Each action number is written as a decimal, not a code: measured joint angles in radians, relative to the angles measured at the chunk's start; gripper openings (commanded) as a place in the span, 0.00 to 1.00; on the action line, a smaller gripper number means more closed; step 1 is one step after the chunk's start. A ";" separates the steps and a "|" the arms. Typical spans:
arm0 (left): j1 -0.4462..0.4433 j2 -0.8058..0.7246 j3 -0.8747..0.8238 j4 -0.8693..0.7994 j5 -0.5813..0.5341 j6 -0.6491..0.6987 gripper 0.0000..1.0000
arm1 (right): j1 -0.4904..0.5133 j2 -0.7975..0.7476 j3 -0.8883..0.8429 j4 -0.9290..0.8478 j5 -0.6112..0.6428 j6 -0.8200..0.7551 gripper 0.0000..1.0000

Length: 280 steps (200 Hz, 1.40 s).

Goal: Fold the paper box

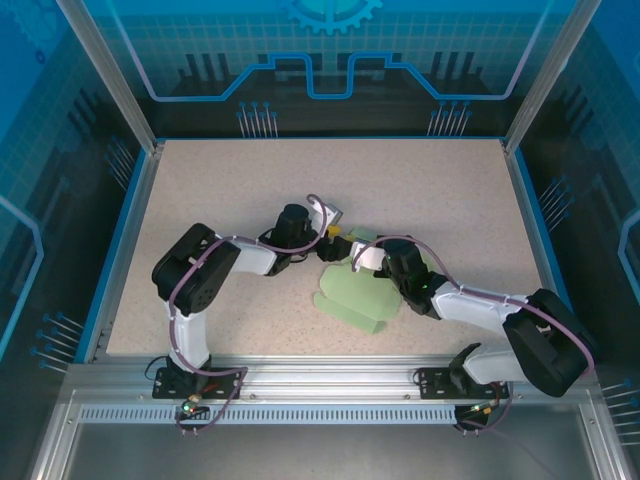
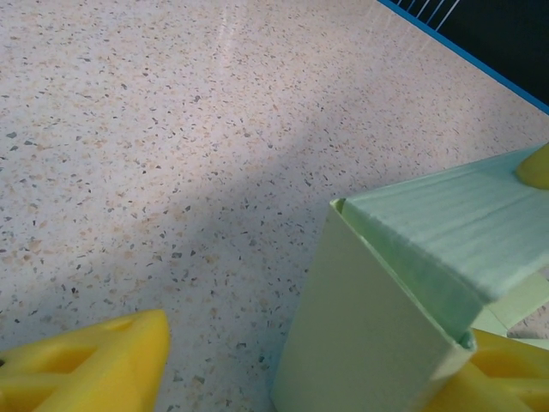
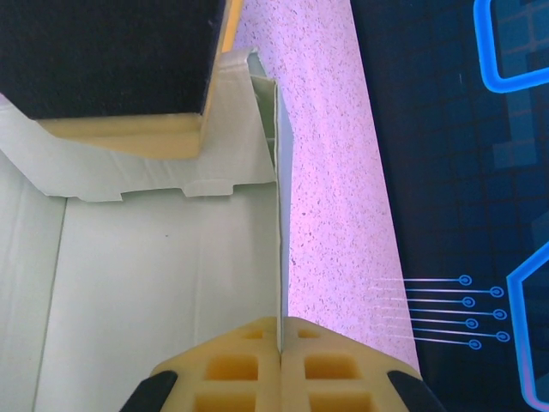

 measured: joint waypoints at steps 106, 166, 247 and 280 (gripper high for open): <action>-0.048 0.030 0.050 -0.031 -0.115 0.000 0.53 | -0.013 0.000 0.014 -0.036 -0.007 0.042 0.02; -0.066 0.034 0.057 -0.029 -0.159 -0.028 0.40 | -0.014 0.001 0.027 -0.062 -0.007 0.064 0.02; -0.107 0.034 0.062 -0.023 -0.312 -0.107 0.28 | -0.018 0.003 0.048 -0.093 -0.017 0.103 0.02; -0.134 0.034 0.084 -0.058 -0.407 -0.133 0.20 | -0.020 0.008 0.057 -0.096 -0.024 0.112 0.02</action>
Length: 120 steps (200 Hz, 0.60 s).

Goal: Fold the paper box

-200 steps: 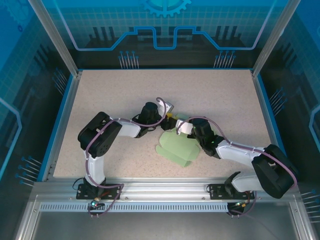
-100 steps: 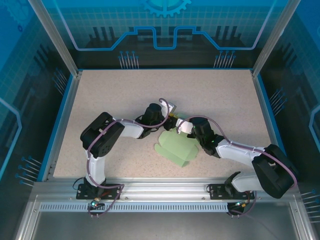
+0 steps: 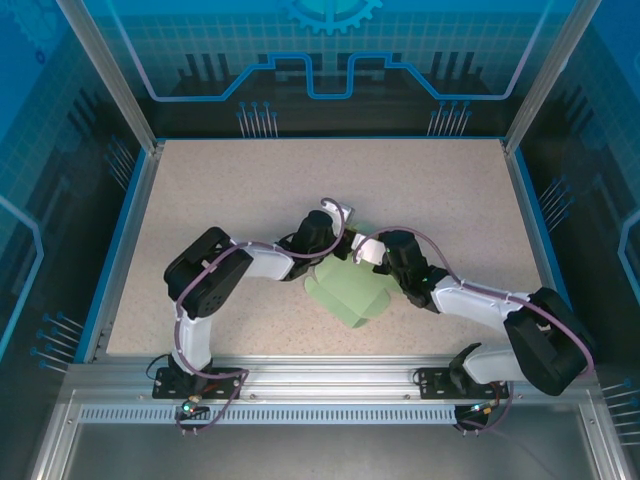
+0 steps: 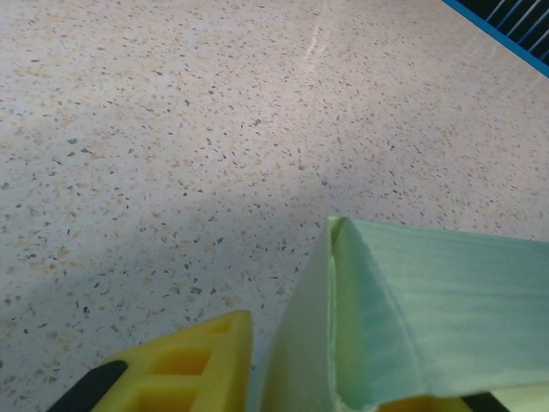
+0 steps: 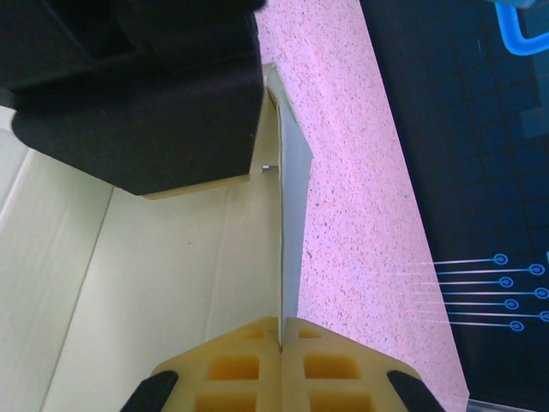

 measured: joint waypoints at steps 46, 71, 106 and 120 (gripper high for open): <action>-0.041 0.000 0.051 -0.096 -0.130 -0.008 0.14 | -0.006 0.007 0.009 0.000 -0.003 0.007 0.01; -0.047 0.000 0.061 -0.117 -0.147 -0.008 0.17 | -0.006 0.007 0.009 0.000 -0.005 0.011 0.01; -0.035 -0.001 0.034 -0.070 -0.130 -0.010 0.37 | -0.014 0.007 0.009 -0.002 -0.011 0.027 0.01; -0.021 -0.008 0.007 -0.045 -0.110 -0.001 0.44 | -0.018 0.006 0.009 -0.001 -0.024 0.034 0.01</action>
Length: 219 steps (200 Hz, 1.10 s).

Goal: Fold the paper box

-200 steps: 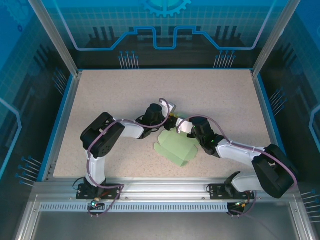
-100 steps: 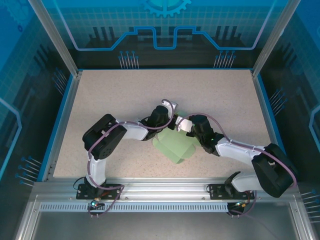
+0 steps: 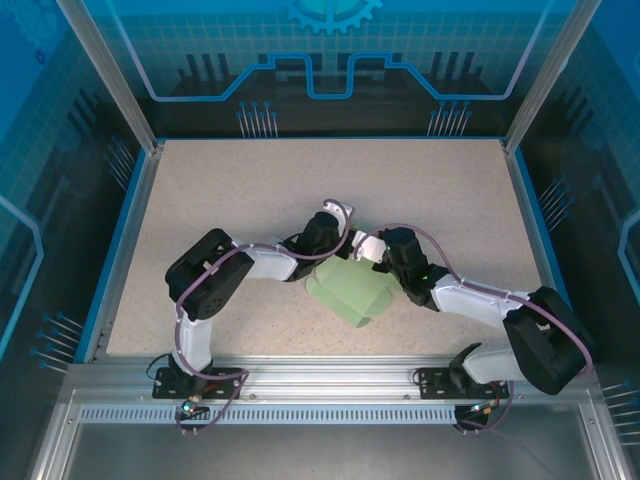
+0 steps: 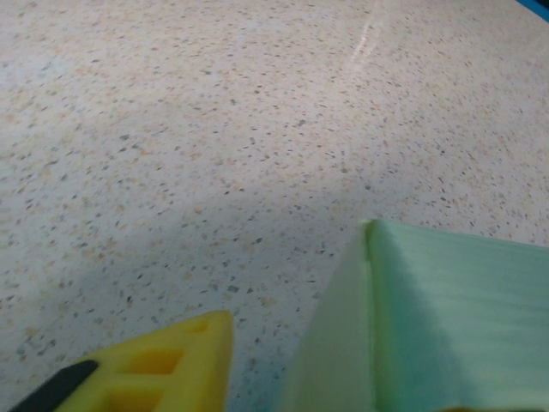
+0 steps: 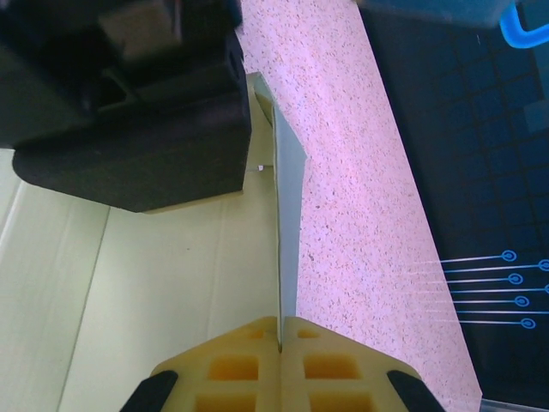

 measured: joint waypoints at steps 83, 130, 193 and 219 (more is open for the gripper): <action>0.050 -0.056 -0.144 0.058 0.122 0.031 0.68 | -0.004 -0.007 0.000 -0.033 -0.056 0.026 0.01; 0.052 -0.068 -0.179 0.054 0.160 0.029 0.66 | -0.010 -0.007 0.000 -0.041 -0.053 0.029 0.01; 0.050 -0.048 -0.135 -0.004 0.158 0.035 0.58 | -0.011 -0.007 0.000 -0.042 -0.053 0.038 0.01; 0.037 -0.031 -0.100 -0.033 0.124 0.038 0.53 | -0.015 -0.007 0.000 -0.042 -0.052 0.044 0.01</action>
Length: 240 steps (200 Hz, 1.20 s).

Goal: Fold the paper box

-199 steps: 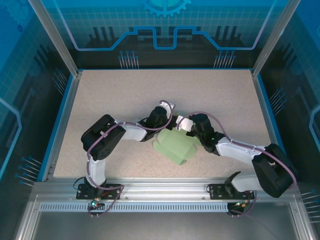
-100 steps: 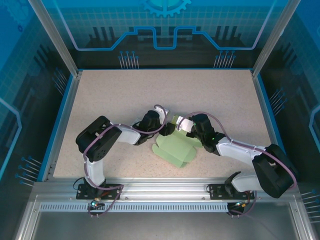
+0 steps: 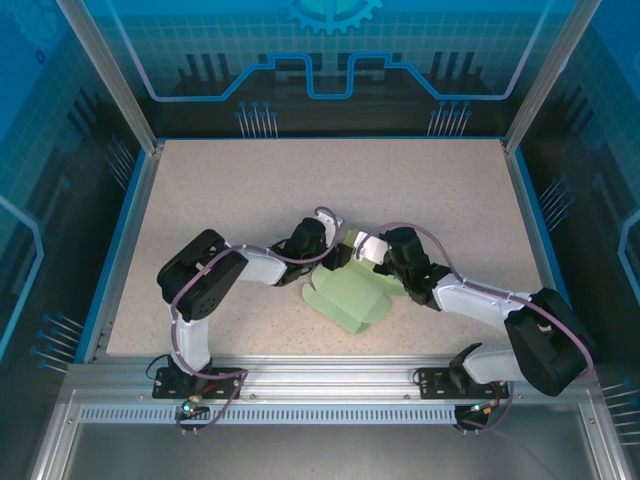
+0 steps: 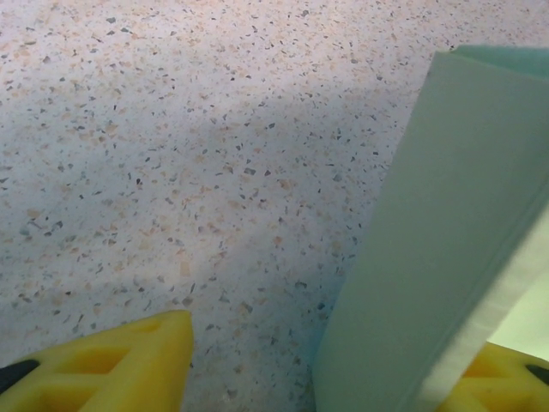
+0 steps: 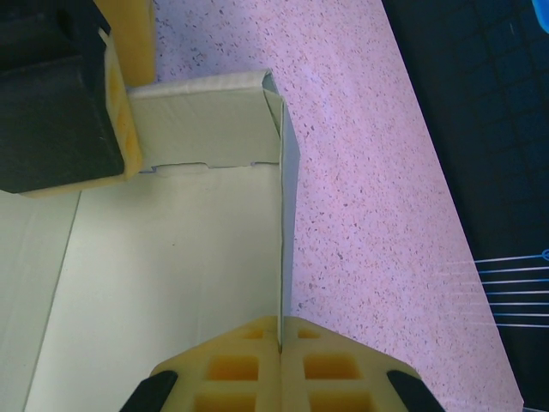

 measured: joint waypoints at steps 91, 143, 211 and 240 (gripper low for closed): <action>-0.047 0.012 0.033 -0.025 -0.127 -0.001 0.50 | 0.000 0.000 0.005 0.002 0.007 0.001 0.01; -0.034 -0.024 0.011 -0.005 -0.074 0.021 0.55 | 0.000 0.000 0.005 -0.010 0.007 0.001 0.01; -0.033 -0.035 0.027 0.003 -0.031 0.045 0.36 | 0.000 -0.001 0.005 -0.014 0.007 0.001 0.01; -0.033 -0.035 0.036 0.002 -0.016 0.045 0.28 | 0.000 -0.001 0.005 -0.014 0.006 0.002 0.02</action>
